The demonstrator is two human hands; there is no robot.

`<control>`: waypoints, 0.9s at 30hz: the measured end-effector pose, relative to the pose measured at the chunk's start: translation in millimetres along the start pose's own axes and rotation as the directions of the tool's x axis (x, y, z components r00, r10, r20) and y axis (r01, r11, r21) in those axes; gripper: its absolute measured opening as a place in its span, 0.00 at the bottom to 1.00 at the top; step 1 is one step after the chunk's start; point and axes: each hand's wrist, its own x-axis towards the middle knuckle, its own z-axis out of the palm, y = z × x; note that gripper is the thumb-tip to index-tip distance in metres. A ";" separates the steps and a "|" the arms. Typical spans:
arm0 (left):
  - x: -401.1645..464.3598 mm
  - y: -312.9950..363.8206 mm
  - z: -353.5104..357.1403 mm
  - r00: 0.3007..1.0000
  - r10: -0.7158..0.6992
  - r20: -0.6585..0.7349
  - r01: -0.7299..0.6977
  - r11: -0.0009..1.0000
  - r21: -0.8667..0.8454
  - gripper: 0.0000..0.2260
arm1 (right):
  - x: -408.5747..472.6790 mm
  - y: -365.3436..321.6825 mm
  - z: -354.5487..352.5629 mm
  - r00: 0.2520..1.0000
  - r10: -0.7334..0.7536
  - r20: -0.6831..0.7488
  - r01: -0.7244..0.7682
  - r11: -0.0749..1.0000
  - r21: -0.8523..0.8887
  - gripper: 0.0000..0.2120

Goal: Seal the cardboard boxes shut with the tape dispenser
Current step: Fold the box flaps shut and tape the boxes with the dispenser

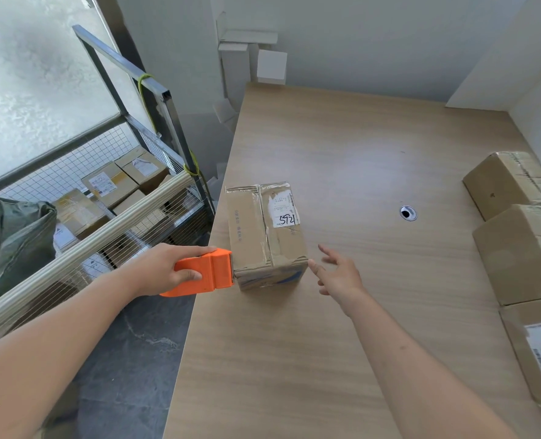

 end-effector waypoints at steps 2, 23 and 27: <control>2.5 0.1 -1.9 1.000 -0.006 0.001 0.006 1.000 0.014 0.28 | 0.5 -2.3 -1.7 0.994 -0.098 -0.039 0.094 0.990 -0.109 0.24; 6.2 -2.8 17.5 0.998 0.009 0.055 -0.002 0.991 -0.132 0.29 | -8.8 -46.9 68.4 0.795 -0.562 0.229 0.563 0.542 -0.624 0.27; 1.8 -2.3 23.9 0.999 0.019 0.030 -0.014 0.985 -0.171 0.28 | -9.8 -35.4 94.0 0.869 -0.376 0.323 0.488 0.535 -0.690 0.47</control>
